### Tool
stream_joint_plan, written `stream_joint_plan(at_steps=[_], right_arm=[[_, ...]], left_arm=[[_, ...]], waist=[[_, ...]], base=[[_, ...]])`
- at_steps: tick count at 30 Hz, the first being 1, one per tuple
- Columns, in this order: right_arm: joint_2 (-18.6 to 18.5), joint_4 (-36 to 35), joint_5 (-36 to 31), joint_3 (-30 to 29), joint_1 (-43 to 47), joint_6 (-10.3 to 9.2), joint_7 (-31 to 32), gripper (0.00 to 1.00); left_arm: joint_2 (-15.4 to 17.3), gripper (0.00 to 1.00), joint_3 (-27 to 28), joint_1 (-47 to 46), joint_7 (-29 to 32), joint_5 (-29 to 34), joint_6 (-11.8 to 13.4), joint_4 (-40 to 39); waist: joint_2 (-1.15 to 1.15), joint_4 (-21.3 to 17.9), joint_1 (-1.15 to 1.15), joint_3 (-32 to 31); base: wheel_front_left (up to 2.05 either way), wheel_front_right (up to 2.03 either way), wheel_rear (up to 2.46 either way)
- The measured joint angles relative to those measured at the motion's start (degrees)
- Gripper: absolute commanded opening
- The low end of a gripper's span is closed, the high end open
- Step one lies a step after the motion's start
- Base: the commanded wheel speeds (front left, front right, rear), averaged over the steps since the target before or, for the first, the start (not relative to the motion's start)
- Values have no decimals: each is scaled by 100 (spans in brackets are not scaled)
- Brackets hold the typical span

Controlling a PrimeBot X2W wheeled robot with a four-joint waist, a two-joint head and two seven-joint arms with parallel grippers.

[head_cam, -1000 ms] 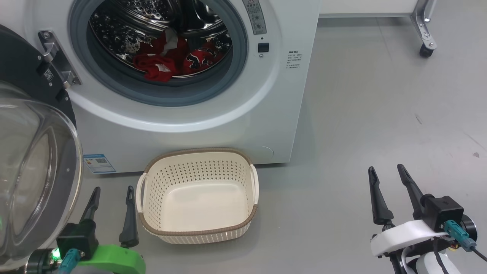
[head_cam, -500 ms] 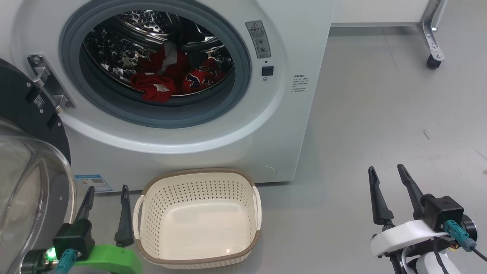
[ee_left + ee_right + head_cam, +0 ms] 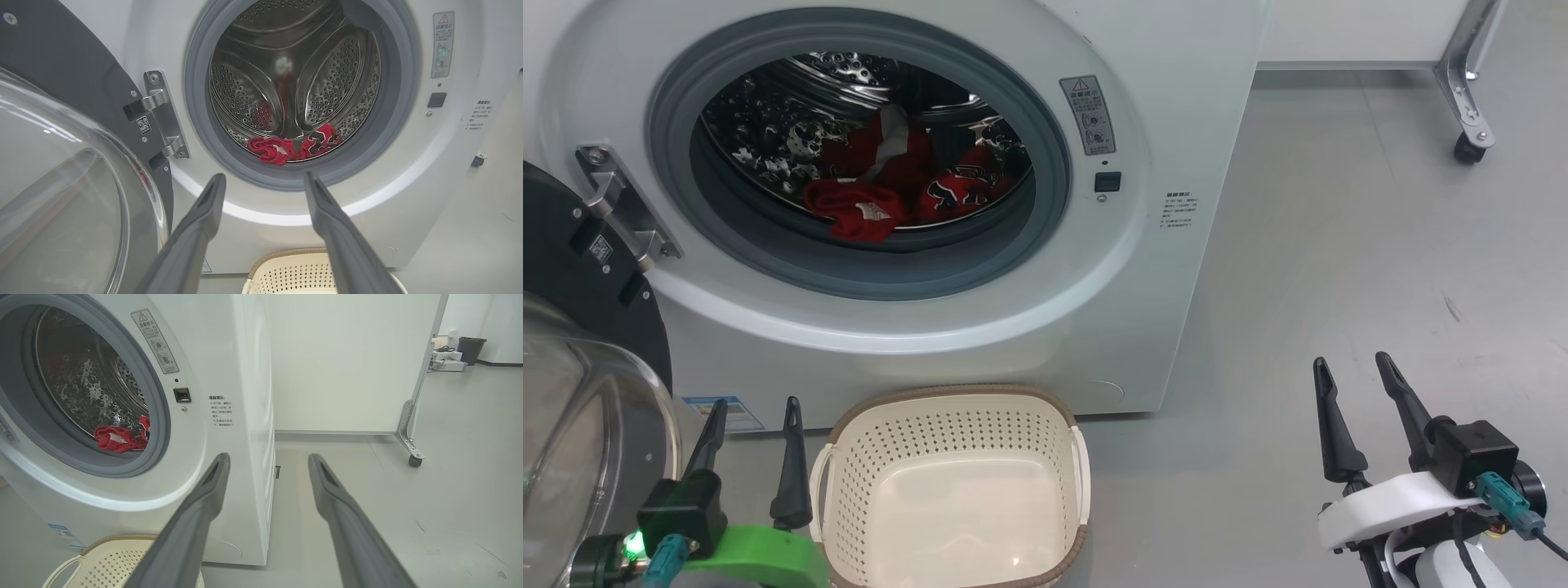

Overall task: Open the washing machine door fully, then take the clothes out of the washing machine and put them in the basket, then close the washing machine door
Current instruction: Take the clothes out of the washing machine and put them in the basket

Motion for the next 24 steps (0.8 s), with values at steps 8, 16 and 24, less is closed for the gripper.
stream_joint_plan(at_steps=[8, 16, 24], right_arm=[[-1, 0, 0, -1, -1, 0, -1, 100], [-1, 0, 0, 0, -1, 0, -1, 100], [-7, -2, 0, 0, -2, 0, -1, 100]], left_arm=[[-4, 100, 12, 0, -2, -1, 24, 2], [-7, 100, 11, 0, -2, -1, 40, 7], [-10, 100, -9, -1, -2, -12, 40, 7]], waist=[[0, 33, 0, 13], [0, 44, 0, 28], [0, 42, 0, 68]], base=[[15, -15, 0], [0, 0, 0], [0, 0, 0]])
